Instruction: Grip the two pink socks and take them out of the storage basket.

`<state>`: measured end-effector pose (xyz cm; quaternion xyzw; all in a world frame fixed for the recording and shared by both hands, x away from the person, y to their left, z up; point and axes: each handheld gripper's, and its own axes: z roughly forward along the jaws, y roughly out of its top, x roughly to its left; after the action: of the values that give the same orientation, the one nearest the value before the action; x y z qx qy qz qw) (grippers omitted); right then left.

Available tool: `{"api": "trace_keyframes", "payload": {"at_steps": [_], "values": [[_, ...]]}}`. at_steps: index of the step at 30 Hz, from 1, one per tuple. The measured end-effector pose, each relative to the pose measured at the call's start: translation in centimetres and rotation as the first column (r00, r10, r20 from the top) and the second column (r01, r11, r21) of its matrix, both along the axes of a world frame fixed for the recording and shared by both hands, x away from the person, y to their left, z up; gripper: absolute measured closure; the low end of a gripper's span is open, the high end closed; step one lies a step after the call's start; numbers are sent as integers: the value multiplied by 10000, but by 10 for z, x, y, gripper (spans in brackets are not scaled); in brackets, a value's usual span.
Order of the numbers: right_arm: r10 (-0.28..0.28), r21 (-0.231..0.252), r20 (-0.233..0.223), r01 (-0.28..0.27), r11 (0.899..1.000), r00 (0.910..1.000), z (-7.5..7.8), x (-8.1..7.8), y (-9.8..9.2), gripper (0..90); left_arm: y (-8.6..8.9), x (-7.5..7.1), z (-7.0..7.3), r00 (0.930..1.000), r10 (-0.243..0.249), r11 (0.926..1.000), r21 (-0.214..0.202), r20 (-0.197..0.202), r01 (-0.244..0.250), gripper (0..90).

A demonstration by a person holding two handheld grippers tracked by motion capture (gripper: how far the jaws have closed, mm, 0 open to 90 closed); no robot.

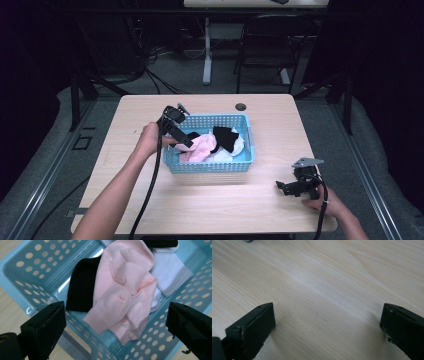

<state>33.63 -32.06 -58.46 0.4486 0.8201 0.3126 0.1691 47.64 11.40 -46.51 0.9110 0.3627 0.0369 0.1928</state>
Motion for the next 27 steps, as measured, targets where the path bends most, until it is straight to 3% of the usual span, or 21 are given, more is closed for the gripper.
{"api": "trace_keyframes", "payload": {"at_steps": [4,9,21,27], "values": [[-6,-10,3,6,10000,10000,0,0,0,0,-8,6,-9,9997,-65,9996,282,-242,72,37],[10,15,13,-10,10000,10000,0,0,0,0,-17,12,-20,9985,-101,9974,710,-530,139,136],[5,6,-5,-5,10000,10000,0,0,0,0,-24,22,-38,9965,330,9919,1245,-770,-233,353],[3,3,-6,-3,10000,10000,0,0,0,0,-29,26,-47,9945,616,9845,1691,-844,-466,376]]}}
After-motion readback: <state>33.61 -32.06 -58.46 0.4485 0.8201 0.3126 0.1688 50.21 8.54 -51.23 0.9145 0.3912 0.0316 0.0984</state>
